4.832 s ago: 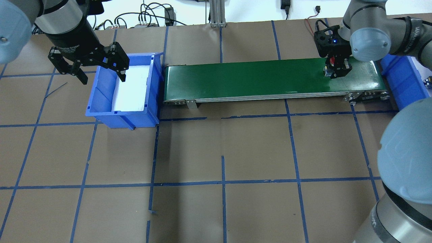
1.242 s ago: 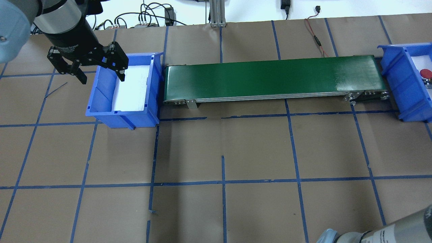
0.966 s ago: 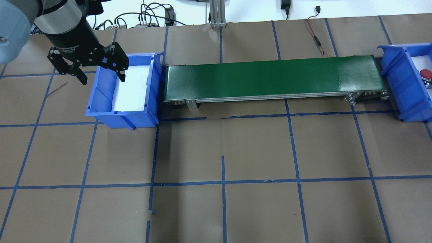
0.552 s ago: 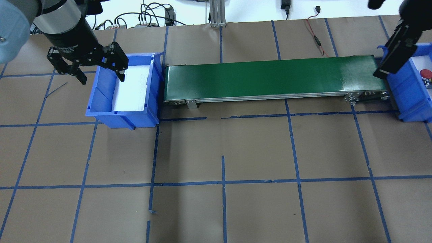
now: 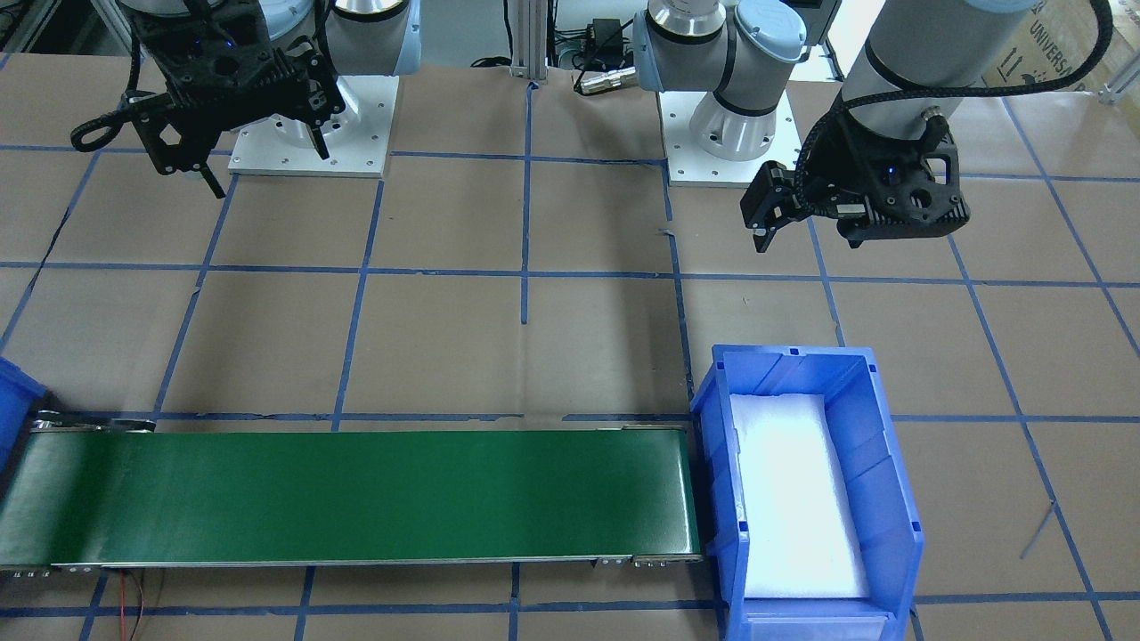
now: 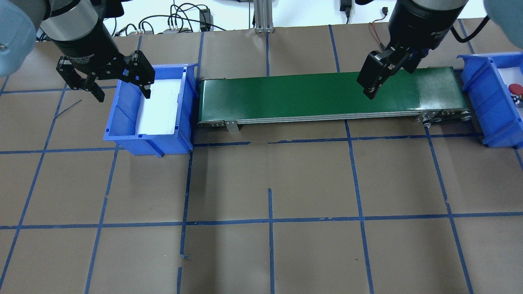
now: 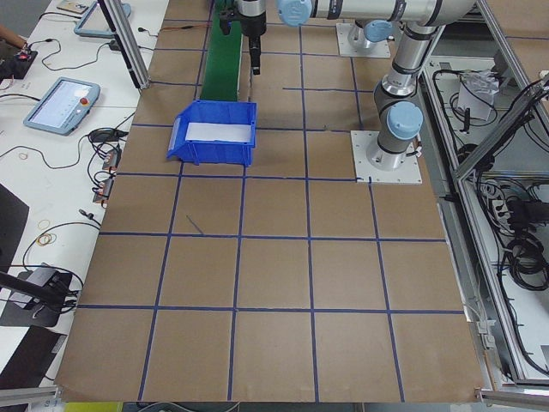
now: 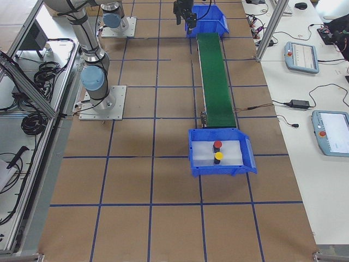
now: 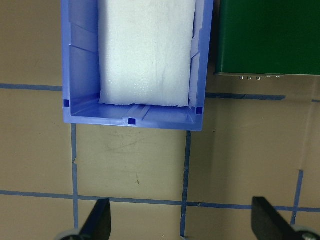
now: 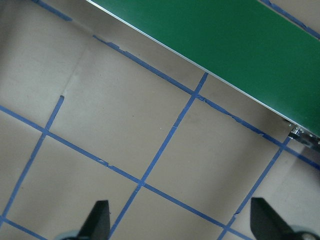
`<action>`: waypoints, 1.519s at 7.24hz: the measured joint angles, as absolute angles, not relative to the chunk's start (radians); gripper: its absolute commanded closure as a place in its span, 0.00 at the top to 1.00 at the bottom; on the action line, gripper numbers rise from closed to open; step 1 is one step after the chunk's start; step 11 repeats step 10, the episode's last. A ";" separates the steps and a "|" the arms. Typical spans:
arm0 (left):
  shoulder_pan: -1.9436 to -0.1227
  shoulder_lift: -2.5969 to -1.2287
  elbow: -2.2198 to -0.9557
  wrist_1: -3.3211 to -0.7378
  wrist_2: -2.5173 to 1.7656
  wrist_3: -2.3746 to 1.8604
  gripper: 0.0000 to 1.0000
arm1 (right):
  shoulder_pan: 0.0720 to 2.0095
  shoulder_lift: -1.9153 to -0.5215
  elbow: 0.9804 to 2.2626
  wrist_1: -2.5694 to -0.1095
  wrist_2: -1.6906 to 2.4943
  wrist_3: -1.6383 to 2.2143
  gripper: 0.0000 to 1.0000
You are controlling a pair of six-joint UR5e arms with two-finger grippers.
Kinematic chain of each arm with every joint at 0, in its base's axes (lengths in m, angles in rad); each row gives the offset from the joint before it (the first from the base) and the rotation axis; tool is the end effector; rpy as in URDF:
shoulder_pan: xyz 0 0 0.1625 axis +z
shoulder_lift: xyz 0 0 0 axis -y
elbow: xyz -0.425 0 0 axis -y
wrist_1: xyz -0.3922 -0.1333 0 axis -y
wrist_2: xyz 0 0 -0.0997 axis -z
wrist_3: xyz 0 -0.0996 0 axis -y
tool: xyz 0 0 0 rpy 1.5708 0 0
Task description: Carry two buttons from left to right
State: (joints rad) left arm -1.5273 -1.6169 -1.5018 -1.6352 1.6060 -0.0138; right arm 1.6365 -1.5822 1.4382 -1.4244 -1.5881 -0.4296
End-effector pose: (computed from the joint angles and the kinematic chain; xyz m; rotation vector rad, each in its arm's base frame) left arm -0.1076 -0.5123 0.4924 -0.0878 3.1051 0.0653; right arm 0.1630 -0.4731 0.5439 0.7661 -3.0296 -0.0086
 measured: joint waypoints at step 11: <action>-1.528 -1.617 -1.500 -1.634 1.606 -0.014 1.00 | 1.642 -1.579 1.448 -1.455 -1.603 -0.111 1.00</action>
